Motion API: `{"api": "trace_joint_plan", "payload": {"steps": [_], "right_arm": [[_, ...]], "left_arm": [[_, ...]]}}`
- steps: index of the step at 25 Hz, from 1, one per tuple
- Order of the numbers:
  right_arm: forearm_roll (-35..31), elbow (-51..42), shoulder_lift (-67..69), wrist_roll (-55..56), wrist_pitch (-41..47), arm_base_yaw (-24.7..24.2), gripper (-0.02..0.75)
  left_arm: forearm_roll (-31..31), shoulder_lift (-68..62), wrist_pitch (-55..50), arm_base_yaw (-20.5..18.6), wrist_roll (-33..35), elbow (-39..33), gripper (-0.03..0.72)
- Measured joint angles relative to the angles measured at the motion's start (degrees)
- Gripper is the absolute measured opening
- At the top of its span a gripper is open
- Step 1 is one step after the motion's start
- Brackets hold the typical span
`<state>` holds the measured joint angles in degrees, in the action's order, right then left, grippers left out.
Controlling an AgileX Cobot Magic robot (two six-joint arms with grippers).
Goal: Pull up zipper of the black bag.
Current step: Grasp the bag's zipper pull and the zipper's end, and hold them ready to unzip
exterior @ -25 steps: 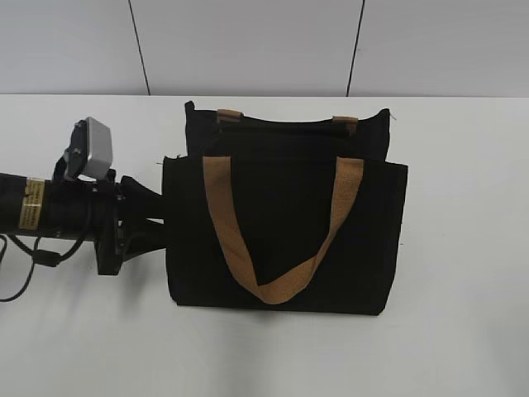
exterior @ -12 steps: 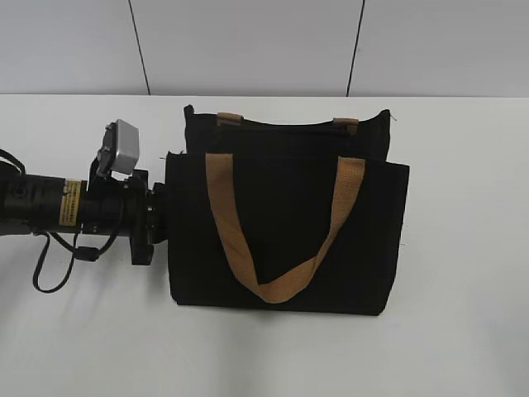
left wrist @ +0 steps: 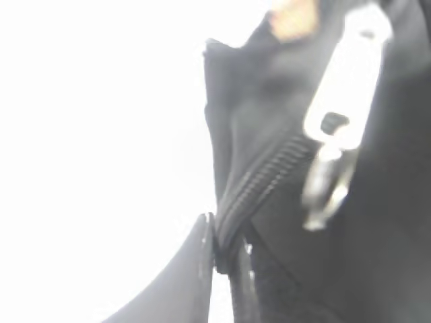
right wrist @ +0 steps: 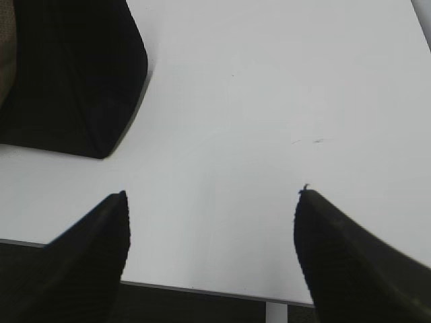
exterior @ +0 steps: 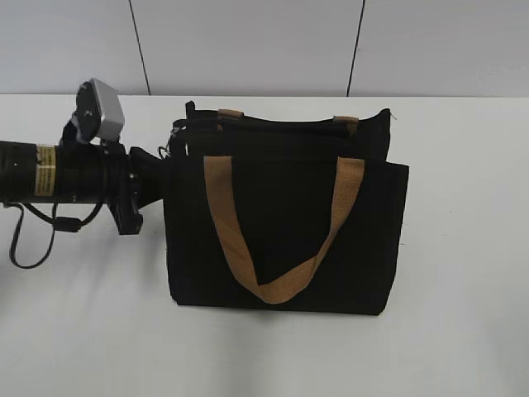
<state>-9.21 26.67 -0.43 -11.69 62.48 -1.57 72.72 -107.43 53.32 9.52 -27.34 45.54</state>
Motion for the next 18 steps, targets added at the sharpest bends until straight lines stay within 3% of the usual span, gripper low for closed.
{"api": "trace_joint_plan", "payload": {"steps": [8, 18], "right_arm": [[0.0, 0.0, 0.0, 0.0, 0.0, 0.0, 0.576], [0.0, 0.0, 0.0, 0.0, 0.0, 0.0, 0.576]], "left_arm": [[-2.1, 16.2, -14.4, 0.0, -3.0, -5.2, 0.023], [-0.5, 24.2, -17.3, 0.1, -15.2, -5.3, 0.022]]}}
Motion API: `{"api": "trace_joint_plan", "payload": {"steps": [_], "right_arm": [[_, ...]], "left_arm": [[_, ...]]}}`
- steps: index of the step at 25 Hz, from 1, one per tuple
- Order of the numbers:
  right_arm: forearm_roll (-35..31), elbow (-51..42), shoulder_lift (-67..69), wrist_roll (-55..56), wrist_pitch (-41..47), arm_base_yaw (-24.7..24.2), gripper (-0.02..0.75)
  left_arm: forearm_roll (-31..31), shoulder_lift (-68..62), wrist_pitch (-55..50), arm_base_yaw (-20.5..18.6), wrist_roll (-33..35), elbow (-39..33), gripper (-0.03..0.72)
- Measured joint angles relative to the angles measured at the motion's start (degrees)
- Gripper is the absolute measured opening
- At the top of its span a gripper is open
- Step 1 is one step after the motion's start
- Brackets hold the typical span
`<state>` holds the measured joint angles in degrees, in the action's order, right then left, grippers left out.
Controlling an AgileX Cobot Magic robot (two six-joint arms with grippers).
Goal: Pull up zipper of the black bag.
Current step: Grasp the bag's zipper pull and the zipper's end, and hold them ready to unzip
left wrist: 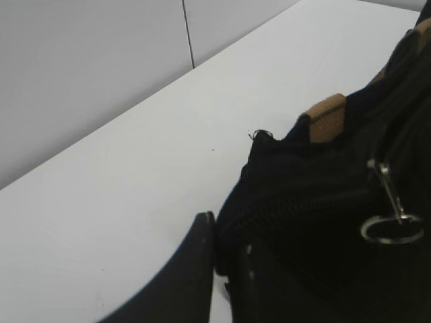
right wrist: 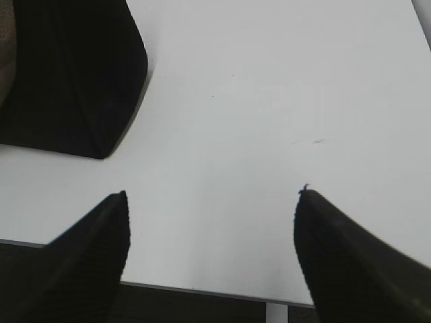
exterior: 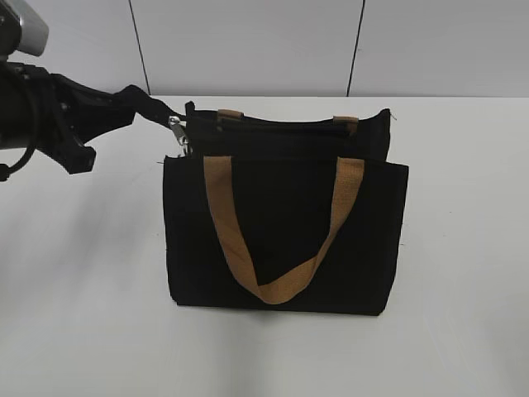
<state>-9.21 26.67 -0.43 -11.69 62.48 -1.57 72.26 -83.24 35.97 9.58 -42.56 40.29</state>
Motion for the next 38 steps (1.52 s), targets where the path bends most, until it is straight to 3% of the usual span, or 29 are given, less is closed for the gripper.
{"api": "trace_joint_plan", "payload": {"steps": [5, 12, 17, 26, 32, 38], "right_arm": [[-0.1, 0.4, 0.8, 2.7, -0.1, 0.0, 0.576], [-3.2, 6.4, 13.9, 4.7, -3.7, 0.0, 0.576], [-6.9, 8.9, 25.3, 1.1, -5.2, 0.0, 0.576], [-7.3, 18.3, 43.5, 0.1, -6.9, 0.9, 0.576], [-7.0, 24.9, 55.3, 6.0, -11.0, 12.5, 0.559], [-5.0, 31.6, 69.7, 14.2, -19.2, 31.1, 0.554]], "left_arm": [[2.8, 0.3, 0.0, 0.0, -5.4, 0.4, 0.022], [5.6, 0.3, 0.1, 0.0, -9.6, 3.0, 0.022], [5.7, 0.3, 0.1, 0.0, -10.8, 3.2, 0.022], [4.4, 0.3, 0.2, 0.0, -10.9, 4.0, 0.022], [3.8, 0.3, 1.4, 0.0, -10.9, 4.0, 0.022], [2.4, 0.3, 1.6, 0.0, -10.9, 4.0, 0.022]]}}
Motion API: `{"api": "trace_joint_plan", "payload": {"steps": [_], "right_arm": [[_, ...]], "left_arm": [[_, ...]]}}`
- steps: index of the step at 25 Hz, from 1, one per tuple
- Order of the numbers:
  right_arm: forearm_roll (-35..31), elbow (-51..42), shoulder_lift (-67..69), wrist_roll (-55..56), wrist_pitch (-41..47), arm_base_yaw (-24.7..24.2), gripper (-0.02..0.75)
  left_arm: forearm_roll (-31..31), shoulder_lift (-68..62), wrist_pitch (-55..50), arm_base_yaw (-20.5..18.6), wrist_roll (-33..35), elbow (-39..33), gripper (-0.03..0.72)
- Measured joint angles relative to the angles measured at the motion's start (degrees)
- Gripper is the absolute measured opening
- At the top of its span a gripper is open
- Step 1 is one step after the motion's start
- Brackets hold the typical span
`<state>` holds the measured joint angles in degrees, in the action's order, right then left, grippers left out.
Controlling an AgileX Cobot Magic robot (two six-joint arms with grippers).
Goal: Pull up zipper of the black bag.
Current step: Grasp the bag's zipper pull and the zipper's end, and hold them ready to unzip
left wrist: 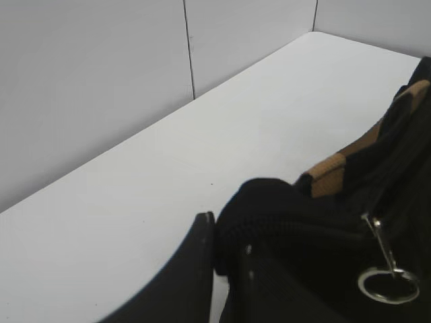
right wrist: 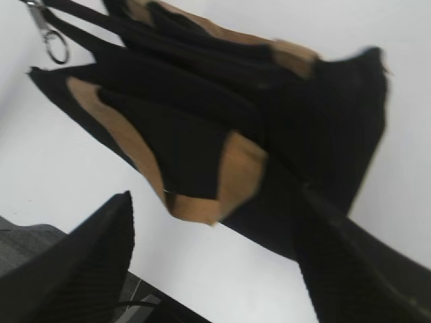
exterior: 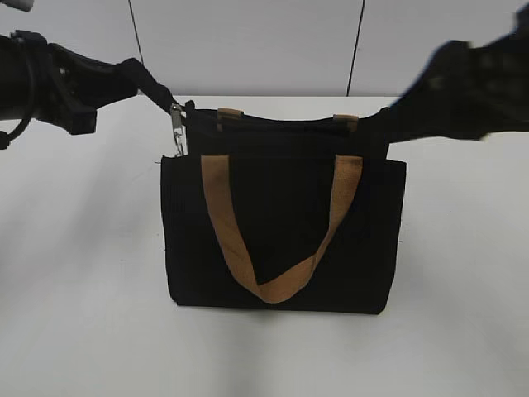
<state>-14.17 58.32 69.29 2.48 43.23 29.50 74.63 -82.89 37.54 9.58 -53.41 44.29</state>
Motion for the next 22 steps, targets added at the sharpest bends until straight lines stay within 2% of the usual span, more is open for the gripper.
{"api": "trace_joint_plan", "payload": {"steps": [5, 9, 16, 22], "right_arm": [[0.1, 10.1, 13.7, 2.1, -5.3, 9.5, 0.532], [-0.4, 18.4, 23.6, 2.3, -5.9, 13.3, 0.465], [-4.4, 26.0, 32.9, 2.4, -5.9, 14.6, 0.282], [-4.6, 26.5, 34.9, 3.0, -6.3, 14.6, 0.253]], "left_arm": [[-1.1, 0.0, 0.6, 0.0, 0.0, 0.0, 0.022], [-1.3, 0.0, 1.4, 0.0, 0.0, 0.0, 0.022], [-1.3, 0.0, 1.6, 0.0, 0.0, 0.0, 0.022], [-1.5, 0.0, 2.4, 0.0, 0.0, 0.0, 0.022]]}}
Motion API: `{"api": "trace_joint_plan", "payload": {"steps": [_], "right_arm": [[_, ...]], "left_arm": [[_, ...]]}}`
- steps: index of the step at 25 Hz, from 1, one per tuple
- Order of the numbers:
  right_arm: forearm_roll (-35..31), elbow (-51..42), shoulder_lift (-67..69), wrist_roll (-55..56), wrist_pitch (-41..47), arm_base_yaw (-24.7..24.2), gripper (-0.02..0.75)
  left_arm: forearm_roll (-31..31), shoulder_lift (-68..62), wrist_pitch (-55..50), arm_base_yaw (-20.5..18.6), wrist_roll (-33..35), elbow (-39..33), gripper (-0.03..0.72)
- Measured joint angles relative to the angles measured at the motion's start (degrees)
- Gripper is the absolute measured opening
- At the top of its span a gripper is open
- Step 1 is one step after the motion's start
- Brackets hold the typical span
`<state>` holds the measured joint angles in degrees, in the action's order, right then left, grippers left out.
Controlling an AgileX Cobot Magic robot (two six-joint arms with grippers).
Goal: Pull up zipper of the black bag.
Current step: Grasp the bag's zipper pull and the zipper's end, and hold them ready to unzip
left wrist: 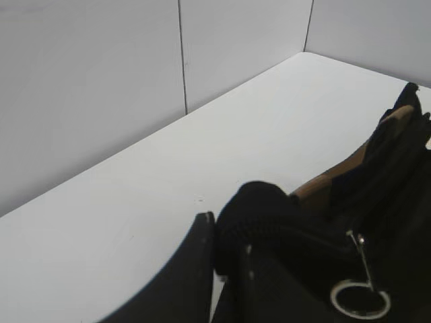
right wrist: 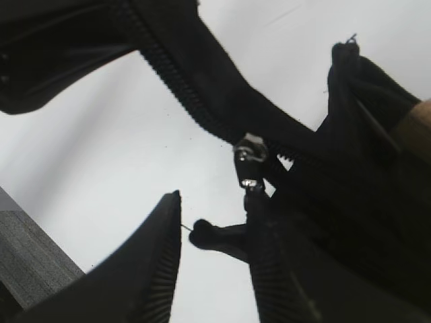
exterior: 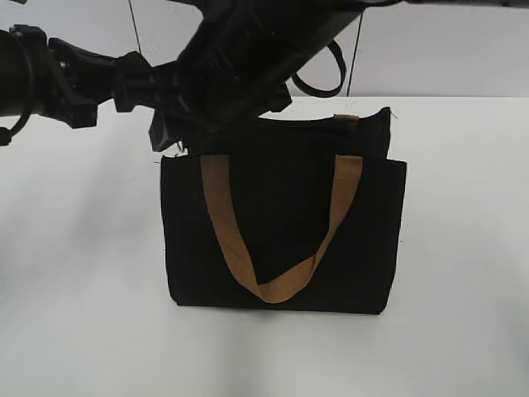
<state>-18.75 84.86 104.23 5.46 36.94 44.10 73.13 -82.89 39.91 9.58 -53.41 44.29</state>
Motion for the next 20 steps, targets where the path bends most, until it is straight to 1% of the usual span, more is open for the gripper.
{"api": "trace_joint_plan", "payload": {"steps": [5, 11, 17, 18, 20], "right_arm": [[2.2, 0.0, 0.4, 1.7, 0.1, 0.0, 0.251], [7.7, 0.0, 1.4, 9.6, -0.5, 0.0, 0.244], [9.1, 0.0, 2.5, 14.4, -2.9, 0.0, 0.161], [9.2, 0.0, 2.5, 14.7, -3.0, 0.0, 0.136], [9.2, 0.0, 2.5, 14.9, -3.0, 0.0, 0.045]], "left_arm": [[-0.6, 0.0, 1.6, 0.0, 0.0, 0.0, 0.022], [-0.7, 0.0, 2.1, 0.0, 0.0, 0.0, 0.022], [-0.8, 0.0, 2.3, 0.0, 0.0, 0.0, 0.022], [-0.8, 0.0, 2.3, 0.0, 0.0, 0.0, 0.022], [-0.9, 0.0, 2.3, 0.0, 0.0, 0.0, 0.022]]}}
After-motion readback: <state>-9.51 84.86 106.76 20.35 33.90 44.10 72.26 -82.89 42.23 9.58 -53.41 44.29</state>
